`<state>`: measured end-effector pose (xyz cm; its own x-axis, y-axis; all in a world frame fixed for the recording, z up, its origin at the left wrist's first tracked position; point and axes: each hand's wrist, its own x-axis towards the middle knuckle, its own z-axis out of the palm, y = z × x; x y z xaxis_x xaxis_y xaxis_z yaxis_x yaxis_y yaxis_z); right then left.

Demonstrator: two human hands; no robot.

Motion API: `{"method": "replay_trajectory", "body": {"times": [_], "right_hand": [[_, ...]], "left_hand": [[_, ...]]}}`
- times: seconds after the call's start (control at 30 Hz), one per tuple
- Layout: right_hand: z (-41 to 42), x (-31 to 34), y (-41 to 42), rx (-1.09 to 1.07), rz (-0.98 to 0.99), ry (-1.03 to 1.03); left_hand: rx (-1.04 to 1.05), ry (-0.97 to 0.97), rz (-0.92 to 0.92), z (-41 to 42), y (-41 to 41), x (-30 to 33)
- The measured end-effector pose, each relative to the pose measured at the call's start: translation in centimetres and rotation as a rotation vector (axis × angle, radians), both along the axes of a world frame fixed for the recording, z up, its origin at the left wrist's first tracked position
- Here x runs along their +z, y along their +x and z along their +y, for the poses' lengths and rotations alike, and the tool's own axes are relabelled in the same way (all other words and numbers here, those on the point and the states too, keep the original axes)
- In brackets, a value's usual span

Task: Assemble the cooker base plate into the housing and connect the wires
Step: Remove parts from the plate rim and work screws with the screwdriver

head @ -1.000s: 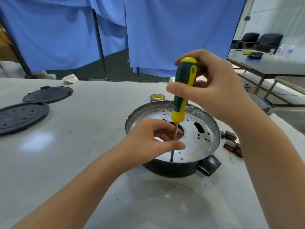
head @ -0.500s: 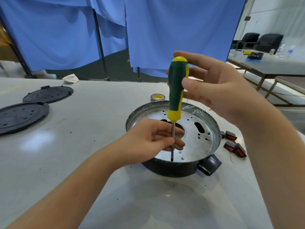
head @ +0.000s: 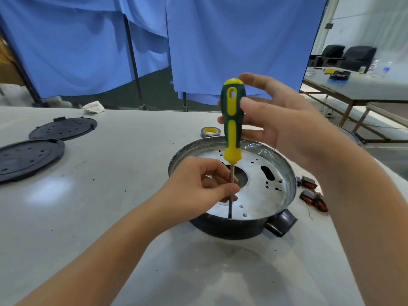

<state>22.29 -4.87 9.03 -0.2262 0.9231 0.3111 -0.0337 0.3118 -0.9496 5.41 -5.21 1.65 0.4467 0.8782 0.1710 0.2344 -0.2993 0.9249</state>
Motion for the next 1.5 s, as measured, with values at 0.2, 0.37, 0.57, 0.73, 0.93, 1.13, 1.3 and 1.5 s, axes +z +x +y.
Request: {"method": "replay_trajectory", "body": {"times": [0.2,0.37,0.57,0.73,0.93,1.13,1.3,1.5], "right_hand": [[0.5,-0.7,0.9,0.302,0.018,-0.060],[0.3,-0.4,1.0,0.124,-0.111,0.056],[-0.4,-0.3,-0.1,-0.074,-0.345,0.220],[-0.4,-0.3,-0.7,-0.127,-0.385,0.184],[-0.5,-0.1,0.1,-0.077,-0.354,0.153],[0.0,0.0,1.3,0.324,0.070,0.034],[-0.2,0.0,1.1,0.183,-0.017,0.183],[-1.2,0.5,-0.1,-0.320,-0.387,0.534]], "left_hand": [[-0.079,-0.025,-0.011,-0.1,-0.3,0.2],[-0.123,-0.032,0.017,-0.1,-0.4,0.2],[-0.081,-0.012,-0.017,-0.3,-0.2,0.2],[0.092,0.093,-0.051,-0.1,0.2,-0.2],[0.072,0.043,-0.112,-0.3,0.6,-0.2],[0.039,0.008,-0.121,-0.3,0.7,0.0],[-0.002,0.012,-0.113,-0.2,0.5,-0.3],[-0.076,0.187,0.137,0.2,0.0,-0.7]]}}
